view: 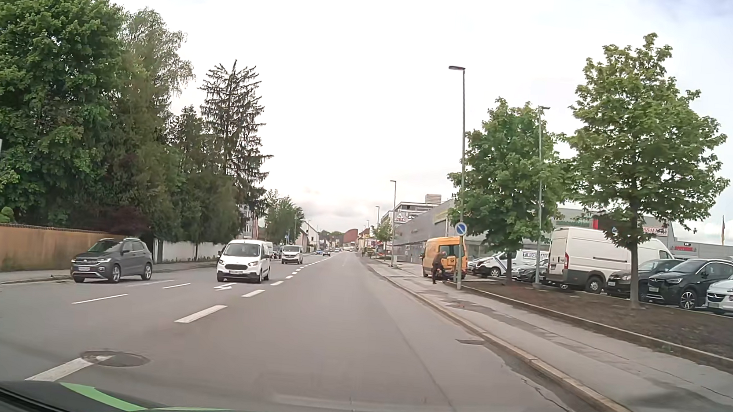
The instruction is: Follow the waypoints while adhering to traffic rules and regulations
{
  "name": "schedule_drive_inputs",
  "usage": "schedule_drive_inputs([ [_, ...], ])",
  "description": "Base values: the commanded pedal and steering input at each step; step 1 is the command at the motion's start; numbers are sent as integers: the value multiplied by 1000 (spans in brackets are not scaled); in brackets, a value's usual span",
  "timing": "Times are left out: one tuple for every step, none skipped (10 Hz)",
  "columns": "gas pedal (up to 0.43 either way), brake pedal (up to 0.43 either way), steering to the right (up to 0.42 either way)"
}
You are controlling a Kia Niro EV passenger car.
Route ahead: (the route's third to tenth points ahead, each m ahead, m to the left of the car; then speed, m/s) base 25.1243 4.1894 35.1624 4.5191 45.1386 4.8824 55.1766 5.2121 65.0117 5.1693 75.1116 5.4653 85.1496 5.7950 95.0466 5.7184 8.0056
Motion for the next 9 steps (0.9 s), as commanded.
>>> schedule_drive_inputs([
  [409, 0, 0],
  [409, 0, -1],
  [409, 0, -1],
  [409, 0, -1],
  [398, 0, -1],
  [398, 0, -1],
  [398, 0, -2],
  [398, 0, -2],
  [398, 0, -3],
])
